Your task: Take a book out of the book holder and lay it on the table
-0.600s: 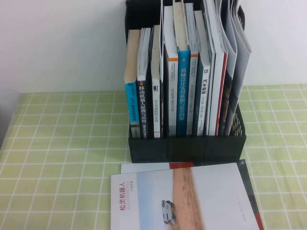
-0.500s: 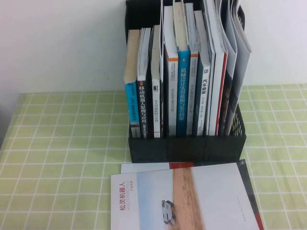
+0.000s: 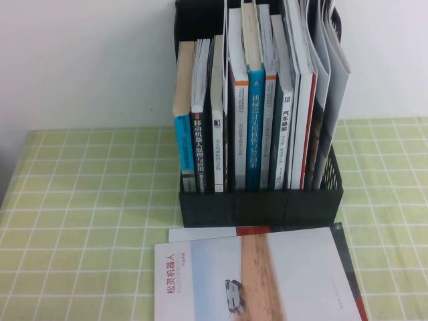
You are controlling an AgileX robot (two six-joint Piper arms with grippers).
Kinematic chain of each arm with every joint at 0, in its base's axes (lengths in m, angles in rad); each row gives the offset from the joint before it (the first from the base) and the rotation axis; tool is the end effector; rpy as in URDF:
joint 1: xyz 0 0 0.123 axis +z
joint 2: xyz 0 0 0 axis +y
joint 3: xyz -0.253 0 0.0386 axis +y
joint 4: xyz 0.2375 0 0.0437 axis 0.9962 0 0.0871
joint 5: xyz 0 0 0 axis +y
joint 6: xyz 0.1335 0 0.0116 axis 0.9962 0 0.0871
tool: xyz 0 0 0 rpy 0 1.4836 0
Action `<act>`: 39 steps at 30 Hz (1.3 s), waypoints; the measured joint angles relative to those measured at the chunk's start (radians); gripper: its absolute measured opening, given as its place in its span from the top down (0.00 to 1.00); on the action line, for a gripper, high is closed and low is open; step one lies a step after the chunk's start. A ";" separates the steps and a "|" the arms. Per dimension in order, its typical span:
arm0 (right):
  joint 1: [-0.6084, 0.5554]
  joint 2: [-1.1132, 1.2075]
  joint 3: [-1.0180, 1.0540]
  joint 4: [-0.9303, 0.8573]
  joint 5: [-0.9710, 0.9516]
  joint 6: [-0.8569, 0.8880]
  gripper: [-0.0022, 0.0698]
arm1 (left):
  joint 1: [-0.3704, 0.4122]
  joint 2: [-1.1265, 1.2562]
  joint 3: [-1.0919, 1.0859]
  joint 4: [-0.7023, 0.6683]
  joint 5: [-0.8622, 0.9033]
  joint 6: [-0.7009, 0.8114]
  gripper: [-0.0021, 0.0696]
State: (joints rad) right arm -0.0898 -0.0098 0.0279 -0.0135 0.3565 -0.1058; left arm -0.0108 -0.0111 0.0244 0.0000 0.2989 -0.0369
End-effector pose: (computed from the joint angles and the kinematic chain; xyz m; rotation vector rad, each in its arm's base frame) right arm 0.1129 -0.0108 0.1605 -0.0234 1.8607 -0.1489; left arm 0.1153 -0.0012 0.1694 -0.0234 1.7958 -0.0341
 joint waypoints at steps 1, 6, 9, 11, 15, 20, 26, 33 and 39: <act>0.000 0.000 0.000 0.000 0.000 0.000 0.97 | 0.000 0.000 0.000 0.000 0.000 0.000 0.97; 0.000 0.000 0.000 0.000 0.000 0.000 0.97 | 0.000 0.000 0.000 0.000 -0.002 0.000 0.97; 0.000 0.000 0.000 0.000 0.000 0.000 0.97 | 0.000 0.000 0.000 0.000 -0.002 0.000 0.97; 0.000 0.000 0.000 0.000 0.000 0.000 0.97 | 0.000 0.000 0.000 0.000 -0.002 0.000 0.97; 0.000 0.000 0.000 0.000 0.000 0.000 0.97 | 0.000 0.000 0.000 0.000 -0.002 0.000 0.97; 0.000 0.000 0.000 0.000 0.000 0.000 0.97 | 0.000 0.000 0.000 0.000 -0.002 0.000 0.97; 0.000 0.000 0.000 0.000 0.000 0.000 0.97 | 0.000 0.000 0.000 0.000 -0.002 0.000 0.97; 0.000 0.000 0.000 0.000 -0.010 0.000 0.97 | 0.000 0.000 0.000 0.000 -0.002 0.000 0.97; 0.000 0.000 0.000 0.000 -0.122 0.000 0.97 | 0.000 0.000 0.000 0.000 -0.037 0.000 0.97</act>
State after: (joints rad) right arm -0.0898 -0.0098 0.0279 -0.0135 0.2344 -0.1058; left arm -0.0108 -0.0111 0.0244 0.0000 0.2624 -0.0369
